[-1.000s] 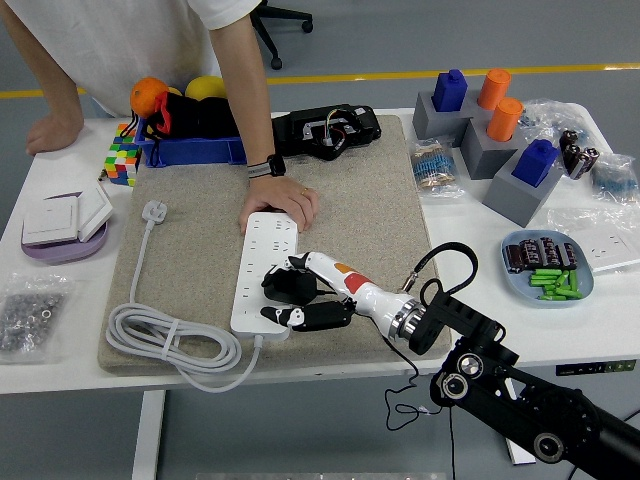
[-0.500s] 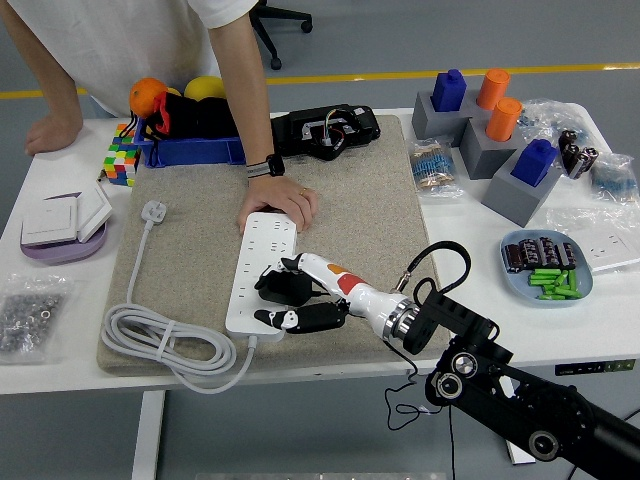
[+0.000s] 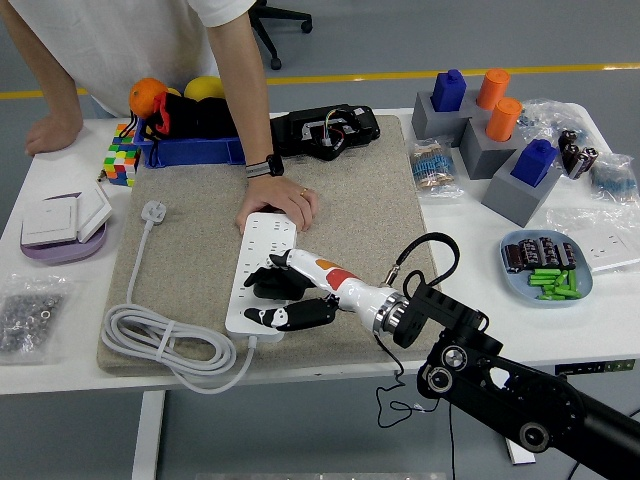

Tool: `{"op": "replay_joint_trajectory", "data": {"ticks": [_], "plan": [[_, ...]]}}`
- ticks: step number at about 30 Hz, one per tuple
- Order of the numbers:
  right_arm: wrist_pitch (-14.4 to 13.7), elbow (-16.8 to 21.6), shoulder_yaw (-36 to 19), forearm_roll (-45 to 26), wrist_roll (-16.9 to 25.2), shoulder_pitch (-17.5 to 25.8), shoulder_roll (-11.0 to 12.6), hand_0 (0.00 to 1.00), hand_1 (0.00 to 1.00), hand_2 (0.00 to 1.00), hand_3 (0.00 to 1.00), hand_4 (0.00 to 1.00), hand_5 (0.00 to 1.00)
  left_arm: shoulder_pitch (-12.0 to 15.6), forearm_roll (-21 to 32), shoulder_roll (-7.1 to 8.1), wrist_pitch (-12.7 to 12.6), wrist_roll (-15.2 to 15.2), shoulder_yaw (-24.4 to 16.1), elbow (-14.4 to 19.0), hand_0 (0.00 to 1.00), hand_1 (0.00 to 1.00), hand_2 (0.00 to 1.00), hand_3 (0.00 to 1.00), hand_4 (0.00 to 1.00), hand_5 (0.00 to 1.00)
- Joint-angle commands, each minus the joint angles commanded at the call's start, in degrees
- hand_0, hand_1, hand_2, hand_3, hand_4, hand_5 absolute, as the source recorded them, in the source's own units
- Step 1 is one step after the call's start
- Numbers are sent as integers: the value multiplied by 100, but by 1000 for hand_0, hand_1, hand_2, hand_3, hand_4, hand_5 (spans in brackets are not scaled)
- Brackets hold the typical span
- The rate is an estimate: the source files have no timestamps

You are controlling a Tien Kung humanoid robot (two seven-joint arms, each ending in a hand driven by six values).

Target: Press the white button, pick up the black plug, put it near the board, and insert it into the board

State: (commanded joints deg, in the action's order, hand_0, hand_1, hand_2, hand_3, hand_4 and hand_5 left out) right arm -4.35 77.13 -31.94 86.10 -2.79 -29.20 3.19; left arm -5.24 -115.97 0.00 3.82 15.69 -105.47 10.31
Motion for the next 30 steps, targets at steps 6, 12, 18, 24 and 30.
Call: {"op": "replay_joint_trajectory", "data": {"ticks": [6, 12, 18, 24, 30], "plan": [[12, -23, 53, -4, -8, -59, -8, 801, 733, 697, 623, 821, 424, 21, -8, 0, 2, 2, -1, 0, 622, 625, 630, 686, 524, 376], [18, -5, 53, 3, -10, -57, 4, 801, 732, 696, 622, 822, 423, 33, 2, 0, 1, -1, 8, 0, 622, 624, 631, 687, 524, 375], [18, 6, 18, 14, -11, -32, 39, 802, 732, 696, 613, 823, 421, 28, 10, 0, 1, -5, 10, 0, 622, 625, 631, 687, 523, 375], [19, 34, 42, 36, -4, -55, 12, 802, 729, 696, 611, 822, 418, 27, 16, 0, 0, -3, 11, 0, 622, 624, 632, 687, 522, 374], [20, 82, 105, 51, -1, -82, -25, 802, 728, 694, 608, 822, 415, 24, 17, 0, 0, -3, 8, 0, 622, 624, 632, 686, 521, 373]]}}
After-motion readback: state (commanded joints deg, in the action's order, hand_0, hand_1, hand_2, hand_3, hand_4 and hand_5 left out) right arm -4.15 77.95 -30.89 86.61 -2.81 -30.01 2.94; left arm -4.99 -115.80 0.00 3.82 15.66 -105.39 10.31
